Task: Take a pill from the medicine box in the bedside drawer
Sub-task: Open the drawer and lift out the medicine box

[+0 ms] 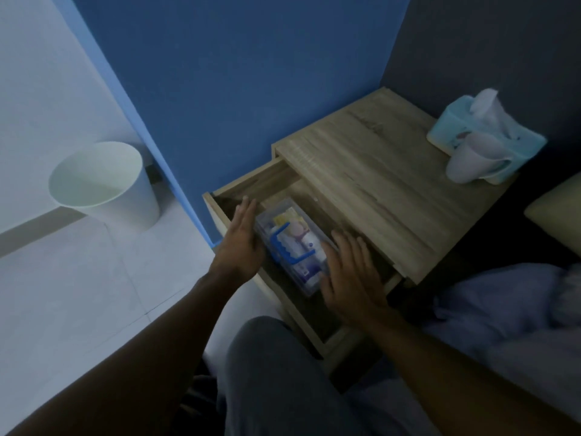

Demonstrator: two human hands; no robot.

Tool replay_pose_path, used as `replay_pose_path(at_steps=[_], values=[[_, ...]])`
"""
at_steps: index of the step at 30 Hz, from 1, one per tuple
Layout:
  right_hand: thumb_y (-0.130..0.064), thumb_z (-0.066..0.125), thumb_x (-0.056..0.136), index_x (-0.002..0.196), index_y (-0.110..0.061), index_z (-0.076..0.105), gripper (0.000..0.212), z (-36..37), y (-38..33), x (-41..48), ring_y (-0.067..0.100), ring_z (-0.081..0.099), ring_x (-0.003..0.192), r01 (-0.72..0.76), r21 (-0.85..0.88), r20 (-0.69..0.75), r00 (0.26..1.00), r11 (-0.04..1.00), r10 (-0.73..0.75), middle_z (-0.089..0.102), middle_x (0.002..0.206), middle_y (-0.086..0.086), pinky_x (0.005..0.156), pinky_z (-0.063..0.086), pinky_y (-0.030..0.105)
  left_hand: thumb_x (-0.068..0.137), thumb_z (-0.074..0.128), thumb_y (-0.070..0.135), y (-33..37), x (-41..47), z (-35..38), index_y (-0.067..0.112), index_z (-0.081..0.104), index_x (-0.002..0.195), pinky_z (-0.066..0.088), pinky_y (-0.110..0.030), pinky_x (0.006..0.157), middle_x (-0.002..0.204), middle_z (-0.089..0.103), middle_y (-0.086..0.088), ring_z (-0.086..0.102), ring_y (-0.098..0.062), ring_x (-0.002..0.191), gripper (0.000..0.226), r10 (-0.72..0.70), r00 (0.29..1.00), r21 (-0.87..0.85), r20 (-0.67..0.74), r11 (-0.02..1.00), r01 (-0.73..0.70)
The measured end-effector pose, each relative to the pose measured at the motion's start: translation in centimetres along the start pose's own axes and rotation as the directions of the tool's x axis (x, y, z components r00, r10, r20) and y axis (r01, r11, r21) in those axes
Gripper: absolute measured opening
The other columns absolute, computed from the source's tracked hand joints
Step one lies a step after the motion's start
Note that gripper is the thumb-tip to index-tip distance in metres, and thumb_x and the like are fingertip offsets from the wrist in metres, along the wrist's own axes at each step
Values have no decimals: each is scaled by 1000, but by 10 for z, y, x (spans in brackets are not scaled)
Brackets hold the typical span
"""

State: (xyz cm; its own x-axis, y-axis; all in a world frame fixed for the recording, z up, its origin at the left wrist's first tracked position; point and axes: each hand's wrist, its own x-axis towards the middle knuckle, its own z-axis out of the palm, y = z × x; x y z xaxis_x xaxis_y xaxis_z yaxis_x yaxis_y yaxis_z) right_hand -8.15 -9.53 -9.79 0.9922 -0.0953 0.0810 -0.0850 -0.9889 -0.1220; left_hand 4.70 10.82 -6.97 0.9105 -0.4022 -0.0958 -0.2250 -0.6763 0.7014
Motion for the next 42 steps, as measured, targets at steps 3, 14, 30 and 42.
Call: replay_pose_path(at_steps=[3, 14, 30, 42], values=[[-45, 49, 90, 145, -18, 39, 62, 16, -23, -4, 28, 45, 133, -270, 103, 42, 963, 957, 267, 40, 151, 14, 107, 41, 45, 94, 47, 9, 16, 18, 12, 26, 13, 155, 18, -46, 120, 166, 3, 2, 0, -21, 152, 72, 7, 995, -24, 98, 1000, -5], [-52, 55, 93, 145, -30, 23, 65, 57, -27, 27, 10, 57, 78, -823, 486, 456, 525, 293, 719, 57, 123, 7, 49, 38, 23, 85, 65, 13, -4, 81, 32, 16, 22, 152, 37, -50, 110, 157, 23, -15, 30, -34, 142, 79, -287, 922, -18, 260, 953, 302], [-50, 67, 84, 130, -32, 41, 57, -59, -30, 15, 18, 74, 72, -557, 818, 376, 707, 143, 599, 68, 106, 2, 45, 53, 22, 96, 43, 15, 65, 53, -52, 11, 49, 133, 43, -46, 102, 132, 56, -24, 51, -41, 123, 38, -147, 983, 122, -114, 979, 160], [-57, 65, 71, 124, -26, 48, 64, -105, 54, 95, 16, 70, 46, -435, 894, 253, 692, 111, 676, 74, 85, 12, 41, 51, 26, 98, 43, 24, 123, 133, -60, 16, 45, 140, 46, -38, 101, 134, 56, -21, 57, -37, 118, 43, -108, 986, -67, -128, 993, 100]])
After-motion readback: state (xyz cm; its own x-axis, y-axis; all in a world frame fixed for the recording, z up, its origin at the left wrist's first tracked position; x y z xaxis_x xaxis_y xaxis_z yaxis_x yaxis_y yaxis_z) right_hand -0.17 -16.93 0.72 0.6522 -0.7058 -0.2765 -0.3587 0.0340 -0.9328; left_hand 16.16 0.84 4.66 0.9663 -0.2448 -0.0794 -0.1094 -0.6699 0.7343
